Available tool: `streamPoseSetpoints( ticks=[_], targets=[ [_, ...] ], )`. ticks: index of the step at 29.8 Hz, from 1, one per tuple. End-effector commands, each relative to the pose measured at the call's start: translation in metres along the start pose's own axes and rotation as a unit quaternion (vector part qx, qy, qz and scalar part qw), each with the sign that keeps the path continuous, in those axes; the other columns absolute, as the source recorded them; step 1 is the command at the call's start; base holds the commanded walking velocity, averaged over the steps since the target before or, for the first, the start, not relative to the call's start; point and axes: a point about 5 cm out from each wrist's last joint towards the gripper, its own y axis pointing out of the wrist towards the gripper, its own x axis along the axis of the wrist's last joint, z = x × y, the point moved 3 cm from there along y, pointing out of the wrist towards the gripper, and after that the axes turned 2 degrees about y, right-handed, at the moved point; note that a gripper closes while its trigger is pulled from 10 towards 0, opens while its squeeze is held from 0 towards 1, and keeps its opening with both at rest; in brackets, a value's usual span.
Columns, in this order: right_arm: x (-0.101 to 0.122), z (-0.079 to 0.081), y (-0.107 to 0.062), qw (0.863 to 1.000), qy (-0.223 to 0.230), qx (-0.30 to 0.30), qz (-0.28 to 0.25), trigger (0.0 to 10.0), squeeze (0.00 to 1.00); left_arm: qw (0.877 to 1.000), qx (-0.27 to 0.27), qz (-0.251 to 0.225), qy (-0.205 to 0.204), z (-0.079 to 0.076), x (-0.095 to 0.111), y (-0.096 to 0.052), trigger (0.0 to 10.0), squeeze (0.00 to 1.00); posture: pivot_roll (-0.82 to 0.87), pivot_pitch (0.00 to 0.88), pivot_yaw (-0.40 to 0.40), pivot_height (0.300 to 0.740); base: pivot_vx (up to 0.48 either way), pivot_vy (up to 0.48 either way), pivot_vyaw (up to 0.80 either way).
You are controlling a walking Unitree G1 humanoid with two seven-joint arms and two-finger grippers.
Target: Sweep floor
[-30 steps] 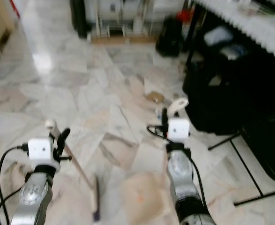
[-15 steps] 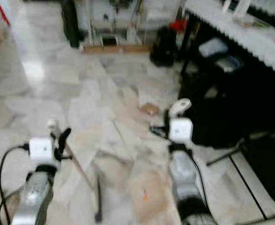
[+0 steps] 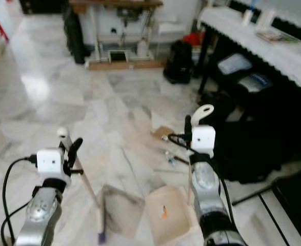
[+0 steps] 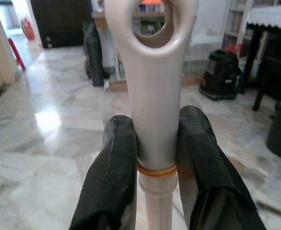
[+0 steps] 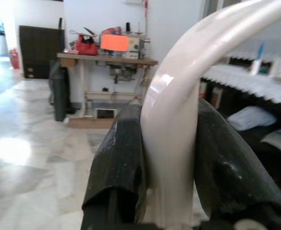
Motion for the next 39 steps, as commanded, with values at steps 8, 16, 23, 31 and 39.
streamPoseSetpoints(
  ticks=[8, 16, 23, 31, 39],
  targets=[
    [0.0050, -0.0061, 0.0006, 1.000, 0.012, -0.018, -0.013, 10.0, 0.00, 1.000, 0.000, -0.021, 0.009, 0.0021, 0.0094, 0.0020, 10.0, 0.01, 0.02, 0.041, -0.046, 0.740, 0.416, 0.000, 0.08],
    [0.0067, -0.0023, 0.0027, 1.000, 0.022, -0.015, -0.015, 10.0, 0.00, 1.000, 0.005, -0.020, 0.011, 0.0046, 0.0092, 0.0020, 10.0, 0.01, 0.03, 0.055, -0.048, 0.740, 0.416, 0.000, 0.00],
    [0.0062, -0.0026, 0.0021, 0.999, 0.028, -0.016, -0.014, 10.0, 0.00, 1.000, 0.006, -0.021, 0.010, 0.0044, 0.0102, 0.0020, 10.0, 0.01, 0.03, 0.066, -0.049, 0.740, 0.416, 0.000, 0.00],
    [0.0064, -0.0033, 0.0018, 0.999, 0.030, -0.019, -0.015, 10.0, 0.00, 1.000, 0.006, -0.021, 0.010, 0.0047, 0.0105, 0.0020, 10.0, 0.02, 0.02, 0.077, -0.047, 0.740, 0.417, 0.000, 0.00],
    [0.0066, -0.0036, 0.0019, 0.999, 0.031, -0.020, -0.015, 10.0, 0.00, 1.000, 0.006, -0.021, 0.010, 0.0039, 0.0108, 0.0023, 10.0, 0.01, 0.02, 0.080, -0.047, 0.740, 0.415, 0.000, 0.00]
  ],
)
